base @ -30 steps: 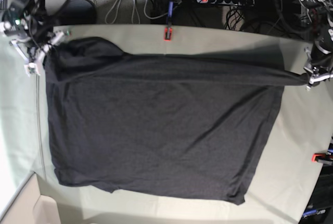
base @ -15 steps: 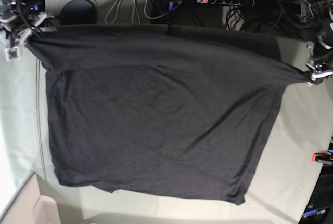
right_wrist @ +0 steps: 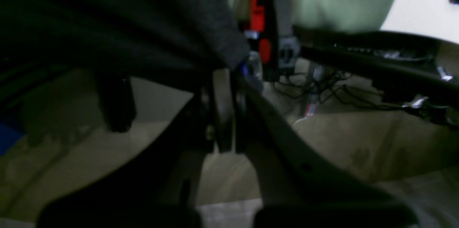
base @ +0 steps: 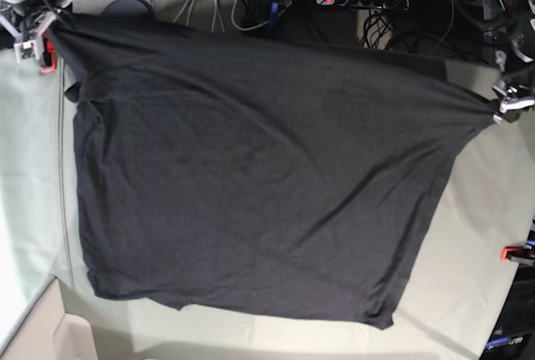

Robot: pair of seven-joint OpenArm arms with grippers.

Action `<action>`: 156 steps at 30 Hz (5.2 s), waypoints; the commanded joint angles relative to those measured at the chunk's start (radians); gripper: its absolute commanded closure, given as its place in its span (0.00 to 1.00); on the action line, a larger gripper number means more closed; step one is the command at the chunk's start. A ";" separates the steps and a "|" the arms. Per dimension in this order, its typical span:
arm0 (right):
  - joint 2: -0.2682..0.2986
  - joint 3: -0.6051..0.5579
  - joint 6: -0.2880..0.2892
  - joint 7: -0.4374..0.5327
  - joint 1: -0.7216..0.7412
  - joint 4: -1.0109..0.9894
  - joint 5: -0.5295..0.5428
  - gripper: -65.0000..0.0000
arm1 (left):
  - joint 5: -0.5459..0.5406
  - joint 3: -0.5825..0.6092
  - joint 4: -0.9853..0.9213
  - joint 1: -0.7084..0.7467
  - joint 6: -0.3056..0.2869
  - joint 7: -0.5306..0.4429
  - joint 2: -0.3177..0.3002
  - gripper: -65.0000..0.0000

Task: Layout the t-shirt on the table in an organized manner, then fold the t-shirt properly
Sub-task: 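Lift the held shirt edge with both grippers, then fold the held edge over onto the shirt with both grippers, then release the folded edge and regrasp the fold with both grippers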

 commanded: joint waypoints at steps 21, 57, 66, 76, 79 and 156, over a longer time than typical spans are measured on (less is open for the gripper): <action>0.010 -0.084 -0.001 0.011 0.118 0.031 0.117 1.00 | 0.002 0.001 0.004 -0.083 -0.003 -0.017 -0.017 1.00; 0.101 -0.075 -0.001 0.002 0.519 -0.206 0.008 1.00 | 0.005 0.147 -0.323 -0.436 -0.002 -0.021 -0.057 1.00; 0.124 -0.076 -0.001 0.010 0.560 -0.282 0.008 1.00 | 0.088 0.180 -0.369 -0.475 -0.002 -0.027 -0.074 1.00; 0.127 -0.082 -0.001 0.010 0.595 -0.309 0.010 1.00 | 0.094 0.182 -0.445 -0.504 -0.002 -0.027 -0.074 1.00; 0.125 -0.084 -0.001 0.010 0.612 -0.311 0.010 1.00 | 0.094 0.182 -0.473 -0.525 -0.002 -0.018 -0.074 0.99; 0.144 0.022 -0.001 0.153 0.486 -0.637 0.011 0.60 | 0.087 0.434 -0.692 -0.445 -0.003 -0.231 -0.175 1.00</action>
